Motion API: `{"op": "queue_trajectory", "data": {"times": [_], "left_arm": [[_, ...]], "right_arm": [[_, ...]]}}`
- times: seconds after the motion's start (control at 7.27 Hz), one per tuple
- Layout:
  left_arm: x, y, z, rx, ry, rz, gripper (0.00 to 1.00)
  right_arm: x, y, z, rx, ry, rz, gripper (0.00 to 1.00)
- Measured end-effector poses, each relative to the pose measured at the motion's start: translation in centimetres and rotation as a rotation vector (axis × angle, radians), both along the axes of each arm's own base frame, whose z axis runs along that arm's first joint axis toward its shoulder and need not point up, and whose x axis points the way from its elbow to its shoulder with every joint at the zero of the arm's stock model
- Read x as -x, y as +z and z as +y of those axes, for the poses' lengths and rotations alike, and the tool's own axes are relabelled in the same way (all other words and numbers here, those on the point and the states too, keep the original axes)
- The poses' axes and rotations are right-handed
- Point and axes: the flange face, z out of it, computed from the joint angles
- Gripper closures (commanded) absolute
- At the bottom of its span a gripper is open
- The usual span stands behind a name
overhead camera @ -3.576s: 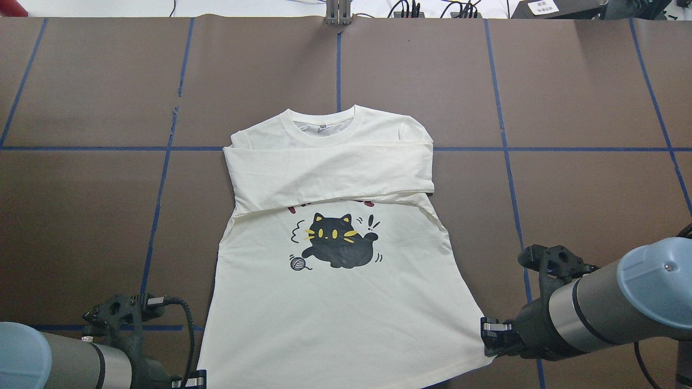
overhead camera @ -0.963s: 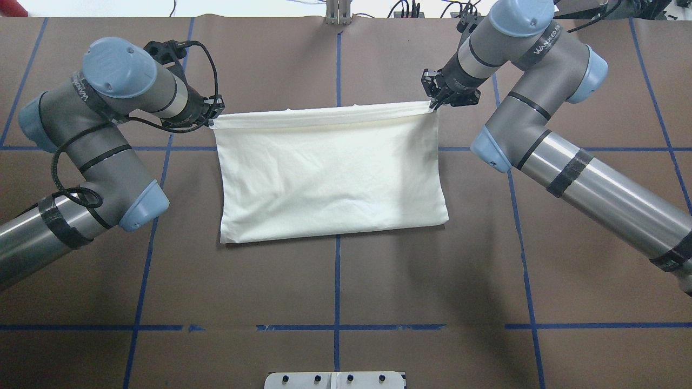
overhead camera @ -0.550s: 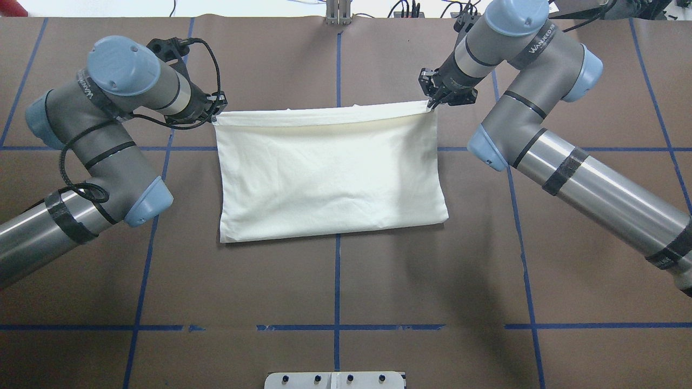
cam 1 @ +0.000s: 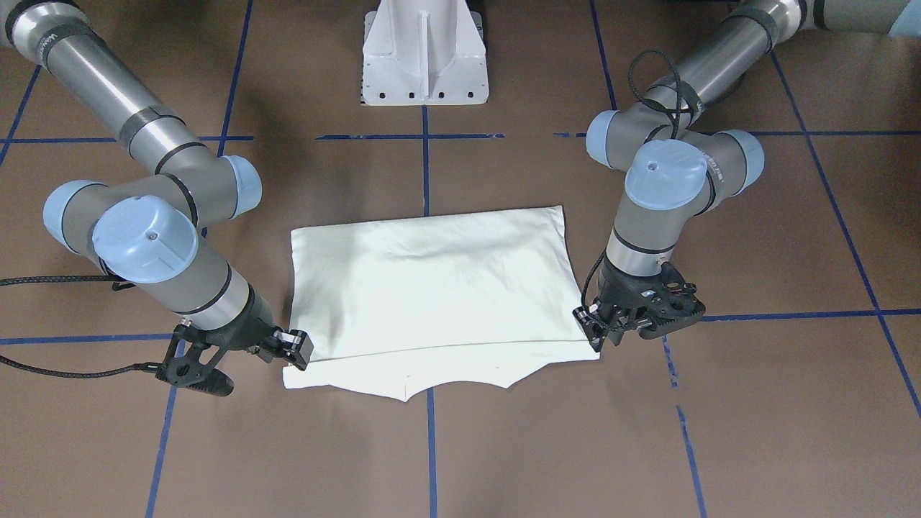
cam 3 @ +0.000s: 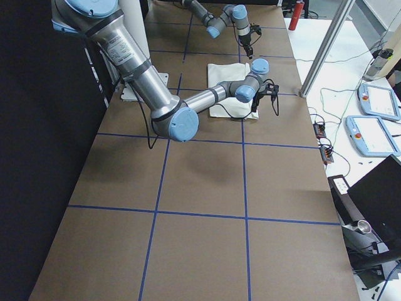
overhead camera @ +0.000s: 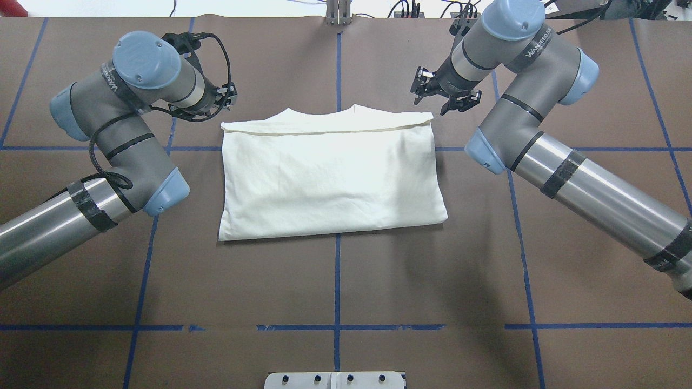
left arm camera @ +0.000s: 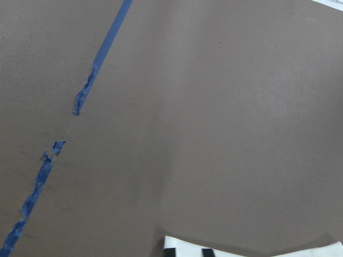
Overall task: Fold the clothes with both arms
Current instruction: 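Release the hem near the collar and raise both grippers, then lower the right gripper and grasp the folded shirt's side edge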
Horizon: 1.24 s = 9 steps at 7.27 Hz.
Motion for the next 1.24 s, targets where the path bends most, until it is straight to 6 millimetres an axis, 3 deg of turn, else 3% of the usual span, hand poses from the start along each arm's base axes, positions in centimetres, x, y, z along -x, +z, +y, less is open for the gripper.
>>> {"op": "queue_trajectory", "data": {"times": [0.28,0.69,1.1,1.24], "left_arm": [[1.3,-0.9,0.9,-0.013,-0.005,0.013,0.00],[4.5,-4.9,4.2,-0.020,-0.003,0.022,0.00],[5.4,-5.8,5.6,-0.022,0.000,0.023,0.00],[5.5,-6.0,5.8,-0.024,0.001,0.025,0.00]], "right_arm": [[-0.8,0.3,2.9,-0.036,-0.027,-0.031,0.00],[-1.9,2.0,11.9,-0.047,-0.085,-0.066,0.01],[1.0,4.3,16.4,-0.023,-0.113,-0.026,0.03],[2.1,4.6,17.5,-0.020,-0.126,-0.013,0.10]]}}
